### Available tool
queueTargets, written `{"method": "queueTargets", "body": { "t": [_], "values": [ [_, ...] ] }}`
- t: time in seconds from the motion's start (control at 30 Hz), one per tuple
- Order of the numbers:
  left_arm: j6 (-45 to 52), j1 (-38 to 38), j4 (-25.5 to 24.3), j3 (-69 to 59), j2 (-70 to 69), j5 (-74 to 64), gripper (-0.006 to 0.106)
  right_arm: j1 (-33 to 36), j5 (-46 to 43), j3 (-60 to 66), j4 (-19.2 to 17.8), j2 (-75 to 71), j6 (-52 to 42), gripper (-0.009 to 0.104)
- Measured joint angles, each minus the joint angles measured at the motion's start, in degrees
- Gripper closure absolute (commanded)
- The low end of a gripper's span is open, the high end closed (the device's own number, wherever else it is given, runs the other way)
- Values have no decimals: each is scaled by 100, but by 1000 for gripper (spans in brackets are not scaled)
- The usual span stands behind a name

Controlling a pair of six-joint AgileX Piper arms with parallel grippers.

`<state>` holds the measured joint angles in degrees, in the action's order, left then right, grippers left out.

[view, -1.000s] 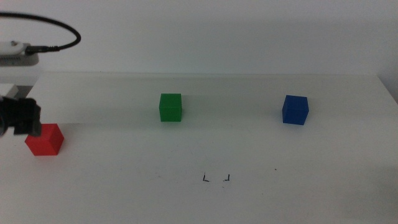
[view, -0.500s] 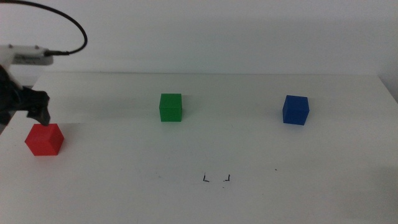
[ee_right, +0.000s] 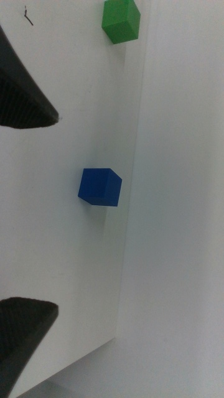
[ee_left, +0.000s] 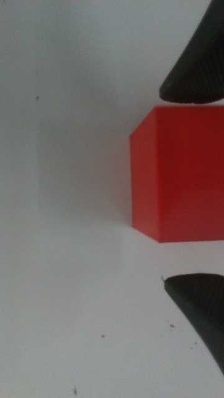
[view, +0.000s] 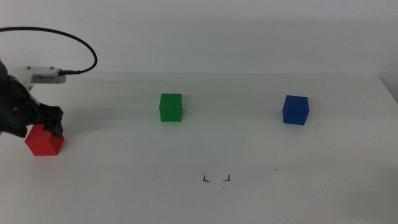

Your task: Stack red cubes first, then green, then blue cubes in a specific spot.

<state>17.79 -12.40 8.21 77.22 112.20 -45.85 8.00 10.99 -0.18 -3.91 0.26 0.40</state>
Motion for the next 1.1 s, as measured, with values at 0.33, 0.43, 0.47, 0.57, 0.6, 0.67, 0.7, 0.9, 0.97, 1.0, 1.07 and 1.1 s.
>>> {"method": "queueTargets", "body": {
  "t": [0.33,0.43,0.47,0.57,0.6,0.67,0.7,0.9,0.97,1.0,1.07,1.1],
  "values": [
    [-35,17,271,0,146,-180,90,0,0,0,12,0,0,2],
    [-645,368,285,0,-301,-506,102,0,0,0,12,0,0,2],
    [-1053,665,105,12,-501,-573,102,0,0,0,12,0,0,2],
    [-2654,2057,-628,103,-902,-672,102,0,0,0,12,0,0,2],
    [-3373,2478,-821,157,-942,-722,102,0,0,0,12,0,0,2],
    [-4584,3490,-1220,268,-941,-909,102,0,0,0,12,0,0,2],
    [-4950,3852,-1354,295,-913,-968,102,0,0,0,12,0,0,2],
    [-6253,5365,-1567,512,-453,-436,102,0,0,0,12,0,0,2],
    [-6337,5534,-1550,630,-249,-325,102,0,0,0,12,0,0,2],
    [-6364,5585,-1524,697,-130,-313,102,0,0,0,12,0,0,2],
    [-6386,5639,-1524,838,83,-299,102,0,0,0,12,0,0,2],
    [-6389,5639,-1515,914,191,-299,102,0,0,0,12,0,0,2]
  ]
}}
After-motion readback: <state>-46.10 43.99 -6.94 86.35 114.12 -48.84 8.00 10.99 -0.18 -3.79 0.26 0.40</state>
